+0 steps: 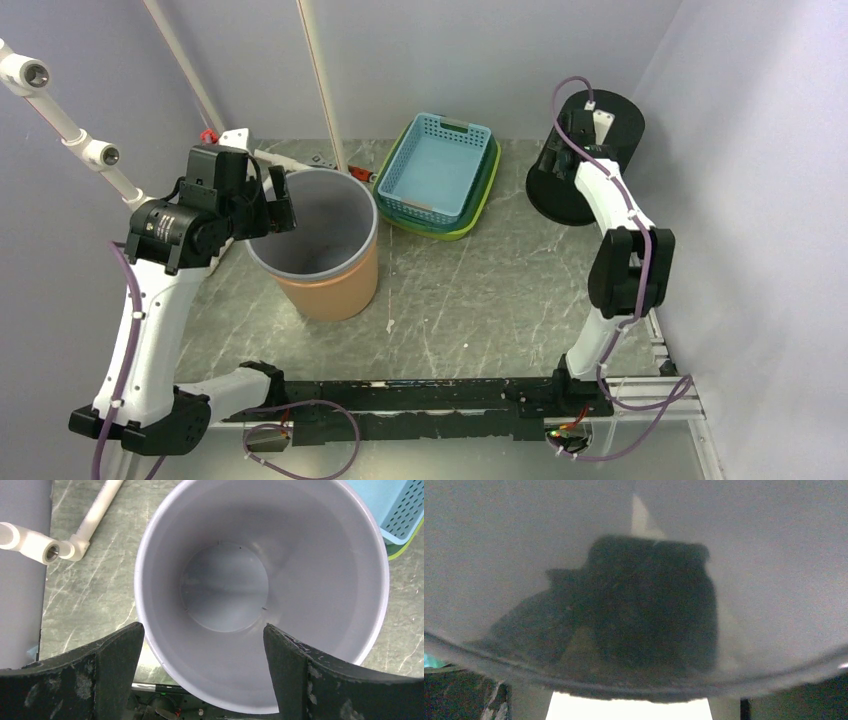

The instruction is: Turn the large container upside down

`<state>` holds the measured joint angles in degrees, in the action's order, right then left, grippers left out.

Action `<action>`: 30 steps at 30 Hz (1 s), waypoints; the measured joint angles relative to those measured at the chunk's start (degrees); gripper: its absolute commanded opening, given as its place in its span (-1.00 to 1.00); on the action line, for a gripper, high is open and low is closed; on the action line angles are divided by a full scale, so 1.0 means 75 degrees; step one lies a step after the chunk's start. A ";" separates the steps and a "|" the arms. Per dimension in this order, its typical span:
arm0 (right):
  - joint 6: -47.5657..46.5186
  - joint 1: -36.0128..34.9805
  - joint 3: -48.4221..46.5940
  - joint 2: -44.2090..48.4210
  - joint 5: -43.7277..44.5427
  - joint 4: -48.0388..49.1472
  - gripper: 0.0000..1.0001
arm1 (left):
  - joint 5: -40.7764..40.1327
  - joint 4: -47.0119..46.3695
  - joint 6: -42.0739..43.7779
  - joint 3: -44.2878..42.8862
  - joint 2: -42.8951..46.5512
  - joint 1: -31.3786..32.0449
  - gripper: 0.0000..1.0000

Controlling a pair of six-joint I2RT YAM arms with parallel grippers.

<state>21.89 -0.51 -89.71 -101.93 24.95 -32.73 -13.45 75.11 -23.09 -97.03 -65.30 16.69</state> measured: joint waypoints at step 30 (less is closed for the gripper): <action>-0.1585 0.0635 -0.2212 -0.2317 -0.1571 0.0682 0.99 | -0.0807 0.0691 -0.0020 -0.0256 -0.0131 -0.0009 0.89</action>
<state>10.00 4.25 -106.30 -119.31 13.17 -27.62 -19.51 80.29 -23.24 -98.96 -66.28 16.62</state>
